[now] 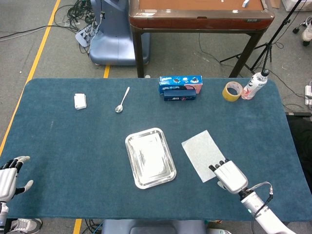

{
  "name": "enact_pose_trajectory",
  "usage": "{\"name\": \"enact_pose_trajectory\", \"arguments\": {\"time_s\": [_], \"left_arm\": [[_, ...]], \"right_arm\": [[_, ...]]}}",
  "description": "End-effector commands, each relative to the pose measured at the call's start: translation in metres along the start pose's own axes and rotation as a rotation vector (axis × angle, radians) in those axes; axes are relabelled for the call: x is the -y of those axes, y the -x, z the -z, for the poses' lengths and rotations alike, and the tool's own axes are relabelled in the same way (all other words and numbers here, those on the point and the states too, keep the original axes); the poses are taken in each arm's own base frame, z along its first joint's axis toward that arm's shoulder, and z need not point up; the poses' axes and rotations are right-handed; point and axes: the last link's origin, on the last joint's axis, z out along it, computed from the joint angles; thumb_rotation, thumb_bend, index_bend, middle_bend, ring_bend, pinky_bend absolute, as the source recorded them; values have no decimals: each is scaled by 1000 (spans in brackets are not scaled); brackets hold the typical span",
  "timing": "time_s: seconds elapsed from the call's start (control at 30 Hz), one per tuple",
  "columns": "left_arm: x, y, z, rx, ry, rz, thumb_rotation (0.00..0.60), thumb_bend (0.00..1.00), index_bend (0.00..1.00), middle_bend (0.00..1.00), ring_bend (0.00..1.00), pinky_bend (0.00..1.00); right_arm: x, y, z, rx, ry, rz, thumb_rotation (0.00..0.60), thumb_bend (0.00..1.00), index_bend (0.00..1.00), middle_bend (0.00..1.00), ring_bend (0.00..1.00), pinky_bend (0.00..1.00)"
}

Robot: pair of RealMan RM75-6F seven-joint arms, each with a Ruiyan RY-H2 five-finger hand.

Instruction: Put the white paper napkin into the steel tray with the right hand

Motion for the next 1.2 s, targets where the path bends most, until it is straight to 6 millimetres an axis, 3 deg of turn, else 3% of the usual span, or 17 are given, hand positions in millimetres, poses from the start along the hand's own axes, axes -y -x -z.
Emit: {"name": "enact_pose_trajectory", "arguments": {"time_s": [0.03, 0.17, 0.4, 0.6, 1.2], "left_arm": [[0, 0, 0, 1, 0, 0, 600, 197, 238, 223, 212, 324], [0, 0, 0, 3, 2, 2, 600, 198, 238, 223, 212, 324], [1, -2, 1, -3, 0, 7, 600, 197, 238, 223, 212, 324], [2, -3, 1, -3, 0, 11, 600, 197, 238, 223, 212, 324], [4, -6, 2, -6, -3, 22, 600, 197, 238, 223, 212, 324]], "right_arm": [[2, 4, 2, -12, -5, -13, 600, 0, 422, 307, 236, 292], [4, 8, -1, -45, -27, -28, 600, 0, 422, 167, 122, 163], [9, 20, -10, -71, -65, -40, 600, 0, 424, 136, 53, 87], [14, 28, -17, -73, -79, -31, 600, 0, 430, 96, 2, 45], [23, 44, -33, -73, -79, -13, 600, 0, 430, 58, 0, 28]]}}
